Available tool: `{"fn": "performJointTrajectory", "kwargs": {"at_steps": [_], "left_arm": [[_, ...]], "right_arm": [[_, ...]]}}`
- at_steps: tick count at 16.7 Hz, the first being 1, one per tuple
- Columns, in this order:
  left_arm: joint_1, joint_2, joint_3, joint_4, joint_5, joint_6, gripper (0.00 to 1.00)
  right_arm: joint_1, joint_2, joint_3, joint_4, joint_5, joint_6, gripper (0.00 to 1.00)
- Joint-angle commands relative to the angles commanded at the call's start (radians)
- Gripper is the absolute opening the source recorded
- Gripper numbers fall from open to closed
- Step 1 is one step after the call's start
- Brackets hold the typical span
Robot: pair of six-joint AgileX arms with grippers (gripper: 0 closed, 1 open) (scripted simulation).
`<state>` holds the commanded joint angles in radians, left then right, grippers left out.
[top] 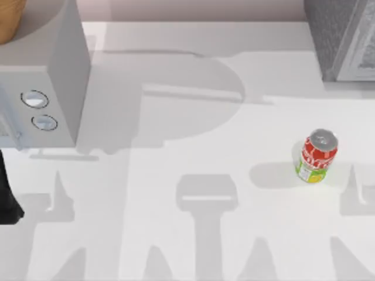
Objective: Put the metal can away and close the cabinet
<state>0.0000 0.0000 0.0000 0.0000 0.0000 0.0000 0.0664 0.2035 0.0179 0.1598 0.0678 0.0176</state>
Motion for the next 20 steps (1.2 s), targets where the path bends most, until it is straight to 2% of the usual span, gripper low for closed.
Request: {"fn": "performJointTrajectory", "kwargs": {"at_steps": [4, 15, 20], "left_arm": [[0.000, 0.000, 0.000, 0.000, 0.000, 0.000, 1.00], [0.000, 0.000, 0.000, 0.000, 0.000, 0.000, 1.00], [0.000, 0.000, 0.000, 0.000, 0.000, 0.000, 1.00]], "right_arm": [[0.096, 0.294, 0.026, 0.231, 0.098, 0.025, 1.00], [0.430, 1.325, 0.118, 1.043, 0.439, 0.112, 1.00], [0.556, 1.713, 0.153, 1.349, 0.568, 0.145, 1.00]]}}
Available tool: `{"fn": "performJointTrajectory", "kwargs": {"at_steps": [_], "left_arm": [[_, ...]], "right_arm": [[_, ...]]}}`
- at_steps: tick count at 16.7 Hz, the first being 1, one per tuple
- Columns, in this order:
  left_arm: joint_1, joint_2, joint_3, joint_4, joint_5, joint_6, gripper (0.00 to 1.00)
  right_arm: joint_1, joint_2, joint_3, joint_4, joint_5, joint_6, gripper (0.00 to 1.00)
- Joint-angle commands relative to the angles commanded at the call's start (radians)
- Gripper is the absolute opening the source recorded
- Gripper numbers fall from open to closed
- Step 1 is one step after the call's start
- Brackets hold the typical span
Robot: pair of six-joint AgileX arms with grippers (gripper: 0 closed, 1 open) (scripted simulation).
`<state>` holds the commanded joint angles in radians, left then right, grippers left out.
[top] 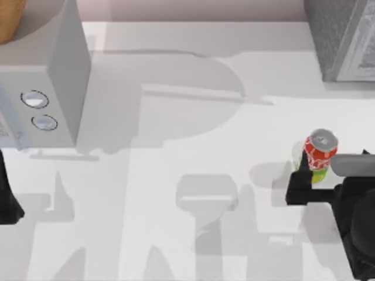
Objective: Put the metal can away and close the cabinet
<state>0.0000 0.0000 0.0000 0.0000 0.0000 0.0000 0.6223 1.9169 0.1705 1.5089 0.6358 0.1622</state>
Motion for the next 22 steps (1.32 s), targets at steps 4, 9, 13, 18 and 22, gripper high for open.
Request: {"fn": "performJointTrajectory", "kwargs": {"at_steps": [4, 9, 13, 18, 22], "left_arm": [[0.000, 0.000, 0.000, 0.000, 0.000, 0.000, 1.00], [0.000, 0.000, 0.000, 0.000, 0.000, 0.000, 1.00], [0.000, 0.000, 0.000, 0.000, 0.000, 0.000, 1.00], [0.000, 0.000, 0.000, 0.000, 0.000, 0.000, 1.00], [0.000, 0.000, 0.000, 0.000, 0.000, 0.000, 1.00]], "right_arm": [[0.062, 0.191, 0.017, 0.151, 0.063, 0.016, 1.00], [0.076, 0.235, 0.021, 0.185, 0.078, 0.019, 1.00], [0.061, 0.237, 0.033, 0.177, 0.064, 0.015, 1.00], [-0.037, 0.284, 0.160, 0.118, -0.031, -0.016, 1.00], [-0.083, 0.306, 0.218, 0.090, -0.075, -0.030, 1.00]]}}
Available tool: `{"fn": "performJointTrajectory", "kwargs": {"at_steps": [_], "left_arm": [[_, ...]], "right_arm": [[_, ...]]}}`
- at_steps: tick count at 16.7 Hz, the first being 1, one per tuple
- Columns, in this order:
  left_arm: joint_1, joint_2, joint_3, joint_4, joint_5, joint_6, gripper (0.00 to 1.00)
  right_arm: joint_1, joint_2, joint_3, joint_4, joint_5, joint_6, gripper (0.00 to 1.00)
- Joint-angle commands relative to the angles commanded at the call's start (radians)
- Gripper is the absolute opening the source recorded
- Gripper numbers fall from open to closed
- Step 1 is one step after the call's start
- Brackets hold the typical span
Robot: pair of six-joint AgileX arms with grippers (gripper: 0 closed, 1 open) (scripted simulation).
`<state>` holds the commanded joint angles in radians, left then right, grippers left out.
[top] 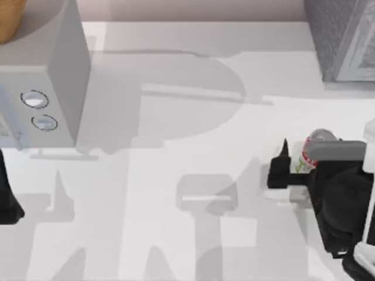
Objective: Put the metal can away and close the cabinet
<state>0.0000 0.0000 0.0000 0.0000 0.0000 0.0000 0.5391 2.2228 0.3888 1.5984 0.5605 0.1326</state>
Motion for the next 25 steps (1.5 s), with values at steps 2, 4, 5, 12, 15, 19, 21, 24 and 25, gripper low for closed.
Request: {"fn": "performJointTrajectory", "kwargs": {"at_steps": [2, 4, 5, 12, 15, 19, 21, 24, 25], "left_arm": [[0.000, 0.000, 0.000, 0.000, 0.000, 0.000, 1.00], [0.000, 0.000, 0.000, 0.000, 0.000, 0.000, 1.00], [0.000, 0.000, 0.000, 0.000, 0.000, 0.000, 1.00], [0.000, 0.000, 0.000, 0.000, 0.000, 0.000, 1.00], [0.000, 0.000, 0.000, 0.000, 0.000, 0.000, 1.00], [0.000, 0.000, 0.000, 0.000, 0.000, 0.000, 1.00], [0.000, 0.000, 0.000, 0.000, 0.000, 0.000, 1.00], [0.000, 0.000, 0.000, 0.000, 0.000, 0.000, 1.00], [0.000, 0.000, 0.000, 0.000, 0.000, 0.000, 1.00]], "right_arm": [[0.000, 0.000, 0.000, 0.000, 0.000, 0.000, 1.00], [0.000, 0.000, 0.000, 0.000, 0.000, 0.000, 0.92], [0.000, 0.000, 0.000, 0.000, 0.000, 0.000, 0.85], [0.000, 0.000, 0.000, 0.000, 0.000, 0.000, 0.32], [0.000, 0.000, 0.000, 0.000, 0.000, 0.000, 0.10], [0.000, 0.000, 0.000, 0.000, 0.000, 0.000, 0.00], [0.000, 0.000, 0.000, 0.000, 0.000, 0.000, 0.00], [0.000, 0.000, 0.000, 0.000, 0.000, 0.000, 0.00], [0.001, -0.001, -0.001, 0.000, 0.000, 0.001, 0.00]]}}
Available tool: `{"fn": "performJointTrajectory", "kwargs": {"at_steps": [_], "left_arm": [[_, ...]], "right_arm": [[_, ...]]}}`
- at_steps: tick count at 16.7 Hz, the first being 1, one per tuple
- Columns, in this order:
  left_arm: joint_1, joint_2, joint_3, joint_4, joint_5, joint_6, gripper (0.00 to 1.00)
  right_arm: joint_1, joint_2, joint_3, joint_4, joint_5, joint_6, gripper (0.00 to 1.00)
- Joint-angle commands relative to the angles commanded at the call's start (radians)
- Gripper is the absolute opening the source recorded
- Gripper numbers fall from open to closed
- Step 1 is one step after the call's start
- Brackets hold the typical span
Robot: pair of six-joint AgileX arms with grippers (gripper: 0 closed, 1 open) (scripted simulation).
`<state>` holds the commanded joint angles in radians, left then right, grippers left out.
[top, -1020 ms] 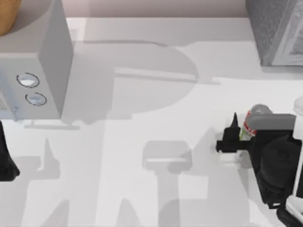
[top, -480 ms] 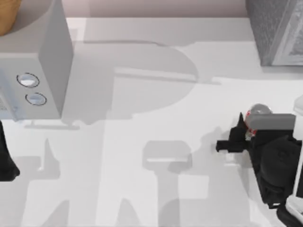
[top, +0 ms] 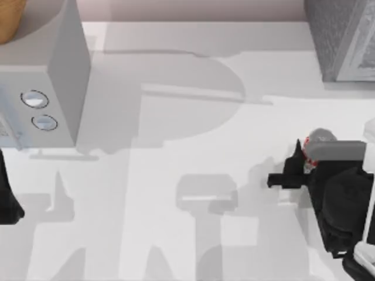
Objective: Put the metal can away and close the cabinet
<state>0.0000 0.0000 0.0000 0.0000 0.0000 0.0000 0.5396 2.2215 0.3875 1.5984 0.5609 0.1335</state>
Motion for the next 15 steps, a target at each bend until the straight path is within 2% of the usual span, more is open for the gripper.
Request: {"fn": "performJointTrajectory", "kwargs": {"at_steps": [3, 6, 15], "left_arm": [[0.000, 0.000, 0.000, 0.000, 0.000, 0.000, 1.00], [0.000, 0.000, 0.000, 0.000, 0.000, 0.000, 1.00], [0.000, 0.000, 0.000, 0.000, 0.000, 0.000, 1.00]], "right_arm": [[0.000, -0.036, 0.008, -0.035, -0.001, 0.000, 0.00], [0.000, -0.158, 0.027, -0.159, -0.004, 0.000, 0.00], [0.001, -0.693, 0.084, -0.804, -0.009, 0.000, 0.00]]}}
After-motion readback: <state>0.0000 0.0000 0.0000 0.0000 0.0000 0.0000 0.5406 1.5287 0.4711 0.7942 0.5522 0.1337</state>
